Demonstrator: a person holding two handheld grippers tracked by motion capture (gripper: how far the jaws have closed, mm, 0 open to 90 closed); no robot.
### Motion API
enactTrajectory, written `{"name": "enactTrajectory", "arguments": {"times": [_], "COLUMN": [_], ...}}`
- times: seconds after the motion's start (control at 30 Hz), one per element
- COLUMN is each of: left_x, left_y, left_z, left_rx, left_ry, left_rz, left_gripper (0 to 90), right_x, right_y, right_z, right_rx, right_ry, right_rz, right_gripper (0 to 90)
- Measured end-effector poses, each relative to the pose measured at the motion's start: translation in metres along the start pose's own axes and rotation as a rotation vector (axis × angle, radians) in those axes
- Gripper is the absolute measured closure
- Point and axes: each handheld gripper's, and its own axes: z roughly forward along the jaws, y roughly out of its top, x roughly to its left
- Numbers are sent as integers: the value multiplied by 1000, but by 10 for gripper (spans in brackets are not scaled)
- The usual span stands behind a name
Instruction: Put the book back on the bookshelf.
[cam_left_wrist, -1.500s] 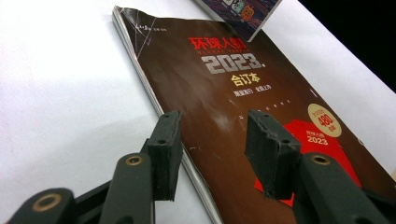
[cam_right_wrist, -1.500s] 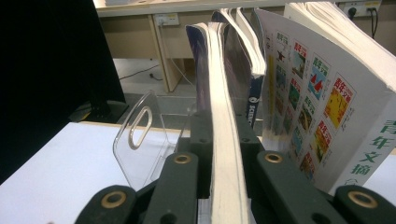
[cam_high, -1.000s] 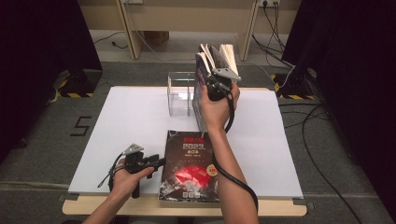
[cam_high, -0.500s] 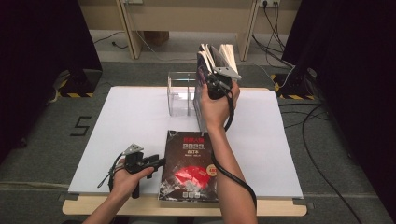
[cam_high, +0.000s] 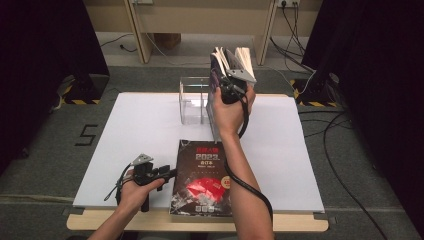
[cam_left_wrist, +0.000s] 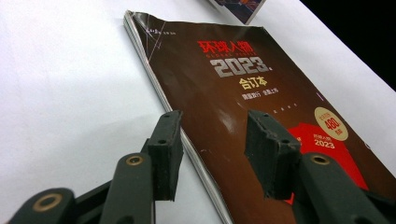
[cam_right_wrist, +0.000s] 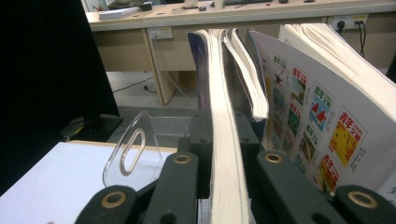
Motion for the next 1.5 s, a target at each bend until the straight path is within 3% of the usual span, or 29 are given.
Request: {"name": "enactTrajectory", "arguments": {"times": [0.7, 1.5], "left_x": [0, 1], "left_y": [-1, 0], "left_z": [1, -1], "left_rx": [1, 4], "left_ry": [-2, 2], "left_rz": [3, 0], "left_gripper": [555, 556], "right_x": [2, 17], "right_y": [3, 5], "right_z": [8, 18], "right_rx": [-9, -30], "right_ry": [-8, -13], "right_rz": [6, 10], "right_gripper": [830, 830]}}
